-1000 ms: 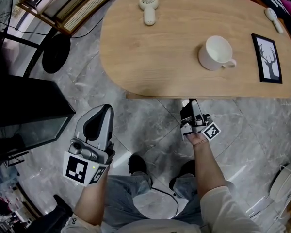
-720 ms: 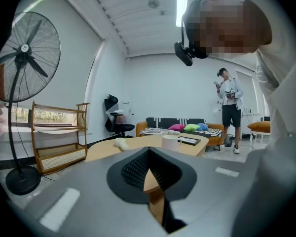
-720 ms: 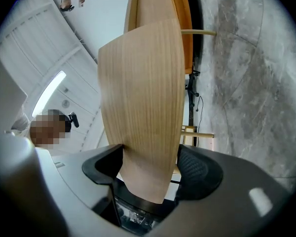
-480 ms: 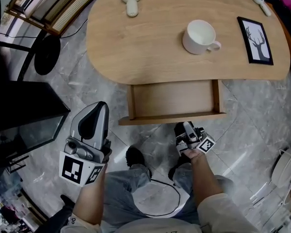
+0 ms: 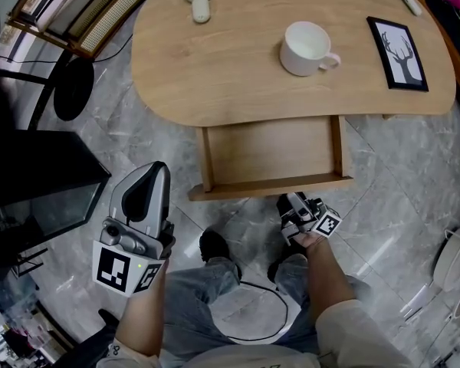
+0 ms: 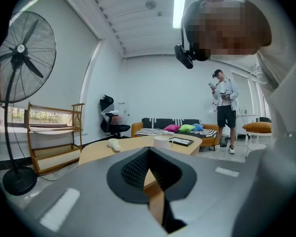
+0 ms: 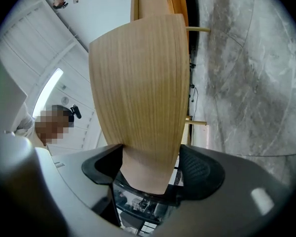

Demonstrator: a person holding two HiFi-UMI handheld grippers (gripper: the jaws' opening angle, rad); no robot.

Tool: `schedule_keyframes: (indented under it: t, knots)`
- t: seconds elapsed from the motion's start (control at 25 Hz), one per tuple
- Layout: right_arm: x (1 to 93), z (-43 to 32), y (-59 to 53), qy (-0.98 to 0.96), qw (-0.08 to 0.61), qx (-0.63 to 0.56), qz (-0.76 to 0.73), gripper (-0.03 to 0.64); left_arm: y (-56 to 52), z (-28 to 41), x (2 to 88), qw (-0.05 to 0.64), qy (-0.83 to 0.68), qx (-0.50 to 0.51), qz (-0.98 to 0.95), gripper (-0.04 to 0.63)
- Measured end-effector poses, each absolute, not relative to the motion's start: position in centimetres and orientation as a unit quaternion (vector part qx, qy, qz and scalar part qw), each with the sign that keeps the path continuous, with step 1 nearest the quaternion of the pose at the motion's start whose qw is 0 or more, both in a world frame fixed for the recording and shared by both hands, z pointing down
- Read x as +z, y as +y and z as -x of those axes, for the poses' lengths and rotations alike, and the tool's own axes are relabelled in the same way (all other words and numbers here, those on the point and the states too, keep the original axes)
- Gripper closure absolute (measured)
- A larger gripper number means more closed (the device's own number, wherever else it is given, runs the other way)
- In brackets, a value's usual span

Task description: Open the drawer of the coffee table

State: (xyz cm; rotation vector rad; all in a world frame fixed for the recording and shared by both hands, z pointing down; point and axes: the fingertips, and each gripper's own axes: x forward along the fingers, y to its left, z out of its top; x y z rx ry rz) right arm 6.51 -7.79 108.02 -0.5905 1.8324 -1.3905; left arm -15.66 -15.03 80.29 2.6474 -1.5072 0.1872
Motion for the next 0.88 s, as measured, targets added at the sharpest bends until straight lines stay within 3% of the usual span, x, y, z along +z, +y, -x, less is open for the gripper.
schedule_keyframes:
  t: [0.28,0.52,0.68,0.88]
  knots:
    - [109.3,-6.3,-7.1,0.730,0.314,-0.559,0.236,0.278,-14.7,16.0,80.5,0.051,-0.495,0.060,-0.865,0.597]
    - [107.3,-6.6,-1.2,0.758,0.145,-0.595,0.223,0.278,-14.1,16.9,76.9,0.066,-0.505,0.049,-0.859,0.597]
    - [97.7,-9.2,0.5,0.805,0.064,-0.548,0.217,0.278,-14.0,17.8,71.3,0.079,-0.512,0.042,-0.854,0.597]
    - [76.7,-11.9,-4.7,0.890,0.009,-0.371,0.265,0.297,-14.0,18.5,61.0,0.083,-0.514,0.037,-0.853,0.597]
